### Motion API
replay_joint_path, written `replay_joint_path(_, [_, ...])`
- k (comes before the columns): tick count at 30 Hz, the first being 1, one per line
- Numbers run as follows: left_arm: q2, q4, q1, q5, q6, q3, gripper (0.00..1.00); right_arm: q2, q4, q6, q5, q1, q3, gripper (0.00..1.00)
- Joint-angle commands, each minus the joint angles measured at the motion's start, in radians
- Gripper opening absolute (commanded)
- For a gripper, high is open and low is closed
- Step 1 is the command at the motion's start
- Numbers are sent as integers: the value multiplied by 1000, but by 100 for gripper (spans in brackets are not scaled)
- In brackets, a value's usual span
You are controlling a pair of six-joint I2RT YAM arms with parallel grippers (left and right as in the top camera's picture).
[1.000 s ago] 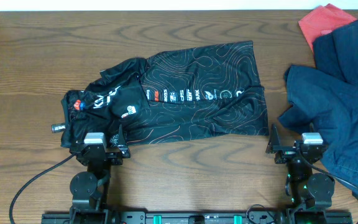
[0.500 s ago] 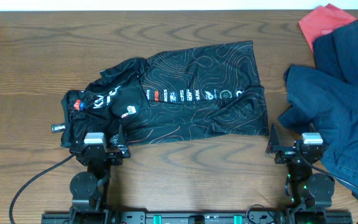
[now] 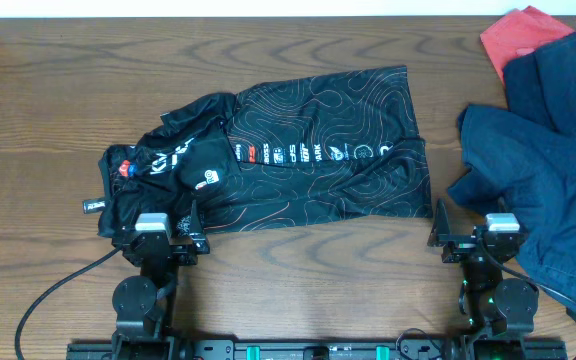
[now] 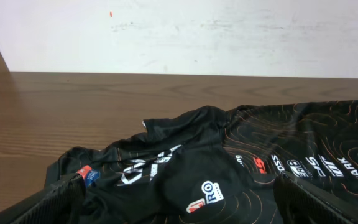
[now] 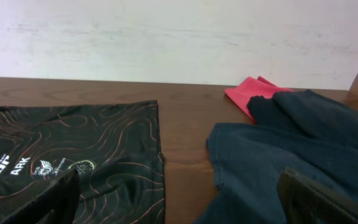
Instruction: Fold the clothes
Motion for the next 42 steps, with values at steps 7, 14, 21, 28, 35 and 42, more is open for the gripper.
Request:
replay_joint_path(7, [-11, -12, 6, 6, 9, -34, 98, -2, -4, -10, 18, 14, -1, 99])
replay_joint_path(14, [-11, -12, 6, 6, 9, -34, 98, -2, -3, 14, -7, 14, -1, 99])
replay_joint_path(21, [8, -13, 6, 6, -92, -32, 98, 28, -5, 154, -13, 14, -1, 99])
replay_joint_path(28, [137, -20, 5, 13, -169, 32, 98, 134, -6, 154, -29, 14, 48, 99])
replay_joint_path(35, [439, -112, 6, 13, -169, 285, 98, 370, -82, 150, -28, 14, 234, 99])
replay_joint_path(42, [840, -344, 6, 13, -167, 670, 98, 735, -263, 127, -28, 14, 522, 99])
